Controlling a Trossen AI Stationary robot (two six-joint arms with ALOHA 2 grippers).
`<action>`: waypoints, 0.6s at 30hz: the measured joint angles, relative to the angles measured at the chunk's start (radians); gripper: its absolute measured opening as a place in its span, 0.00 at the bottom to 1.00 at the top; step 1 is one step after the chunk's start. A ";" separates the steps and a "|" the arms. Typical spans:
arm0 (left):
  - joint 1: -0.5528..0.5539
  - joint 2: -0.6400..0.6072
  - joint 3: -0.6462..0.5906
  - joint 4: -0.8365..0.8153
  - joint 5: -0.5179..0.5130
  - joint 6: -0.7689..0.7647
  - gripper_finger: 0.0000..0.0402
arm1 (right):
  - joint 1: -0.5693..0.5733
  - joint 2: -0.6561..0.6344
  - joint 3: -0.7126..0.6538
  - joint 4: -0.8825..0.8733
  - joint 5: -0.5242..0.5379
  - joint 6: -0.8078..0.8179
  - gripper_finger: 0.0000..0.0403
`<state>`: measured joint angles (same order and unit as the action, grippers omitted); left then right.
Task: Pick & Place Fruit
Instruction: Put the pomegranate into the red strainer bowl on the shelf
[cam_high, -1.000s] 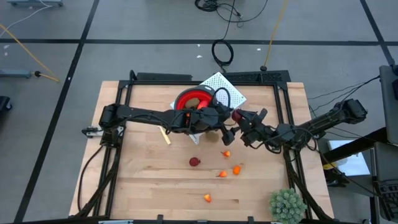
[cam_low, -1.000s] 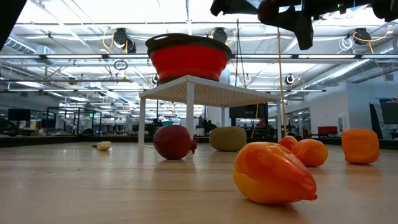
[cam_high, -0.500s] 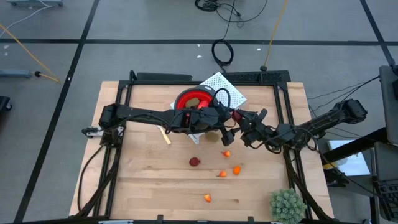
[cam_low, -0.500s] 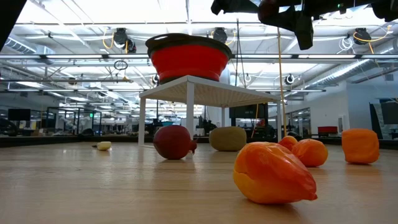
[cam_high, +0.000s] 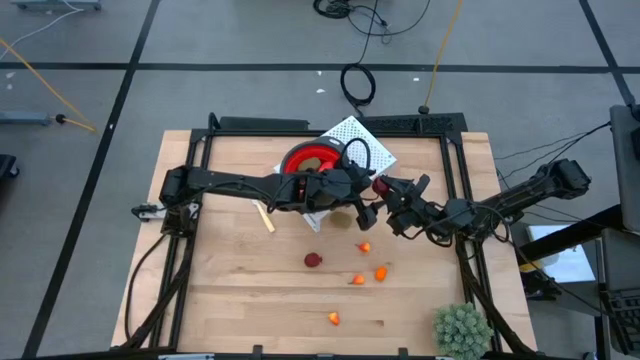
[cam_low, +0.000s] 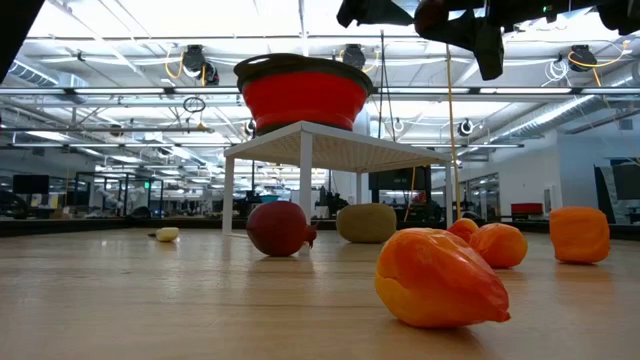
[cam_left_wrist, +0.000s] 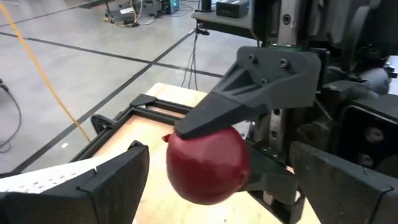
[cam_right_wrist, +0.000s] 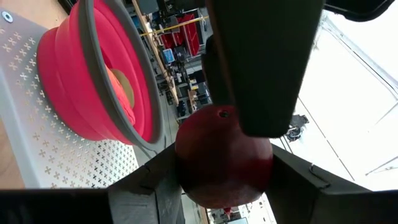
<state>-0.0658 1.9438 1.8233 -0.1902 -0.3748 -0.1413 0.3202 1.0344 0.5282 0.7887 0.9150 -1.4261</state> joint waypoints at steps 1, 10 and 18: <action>0.000 0.000 0.000 0.000 -0.012 0.007 0.95 | 0.000 0.000 0.000 0.000 0.000 0.000 0.45; 0.004 0.024 -0.002 0.002 -0.083 0.012 0.95 | 0.000 0.000 0.000 -0.001 -0.014 0.000 0.45; 0.013 0.049 -0.002 0.029 -0.102 -0.045 0.95 | 0.002 0.015 0.000 -0.006 -0.028 0.001 0.45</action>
<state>-0.0525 1.9926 1.8214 -0.1615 -0.4772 -0.1863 0.3218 1.0494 0.5283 0.7825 0.8865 -1.4247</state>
